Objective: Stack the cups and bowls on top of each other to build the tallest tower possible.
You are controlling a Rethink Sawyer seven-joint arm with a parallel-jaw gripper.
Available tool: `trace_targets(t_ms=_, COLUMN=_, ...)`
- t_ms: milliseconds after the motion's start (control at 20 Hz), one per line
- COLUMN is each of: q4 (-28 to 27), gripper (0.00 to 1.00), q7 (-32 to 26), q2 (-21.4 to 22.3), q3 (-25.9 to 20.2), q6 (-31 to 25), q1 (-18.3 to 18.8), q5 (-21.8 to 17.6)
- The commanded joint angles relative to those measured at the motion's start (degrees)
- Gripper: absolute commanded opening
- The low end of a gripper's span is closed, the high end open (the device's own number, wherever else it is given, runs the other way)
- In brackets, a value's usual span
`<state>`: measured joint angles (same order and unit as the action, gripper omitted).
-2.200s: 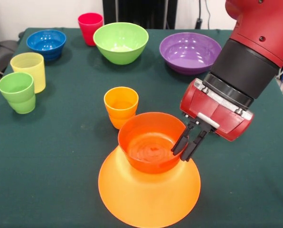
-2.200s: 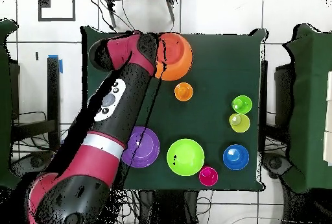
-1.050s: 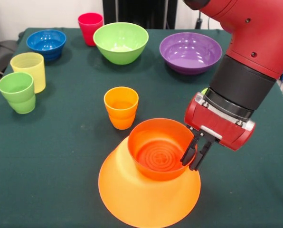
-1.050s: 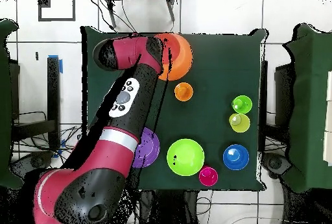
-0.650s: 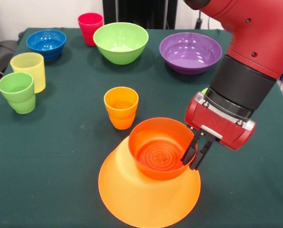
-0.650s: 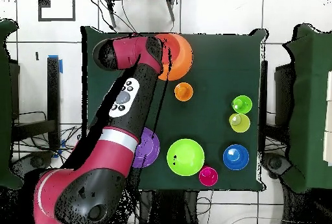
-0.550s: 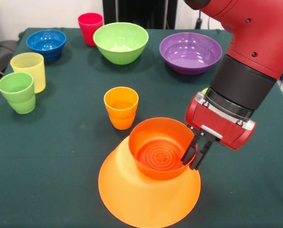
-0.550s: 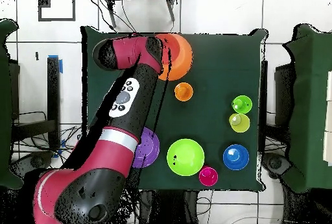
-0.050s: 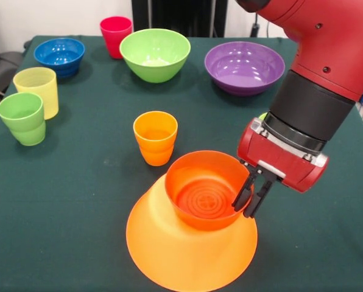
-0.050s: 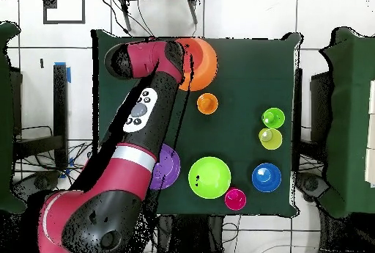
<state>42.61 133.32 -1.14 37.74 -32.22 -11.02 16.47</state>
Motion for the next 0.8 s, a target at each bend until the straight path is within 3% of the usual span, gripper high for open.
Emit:
trace_targets(t_ms=50, q4=-1.5, gripper=0.0, q7=-5.8, q2=-1.1, q3=-7.5, q6=-7.0, q1=1.8, q5=-3.3)
trace_targets(t_ms=800, q4=-1.0, gripper=0.0, q7=-6.4, q2=-0.5, q3=-6.7, q6=-7.1, q1=2.5, q5=-4.0)
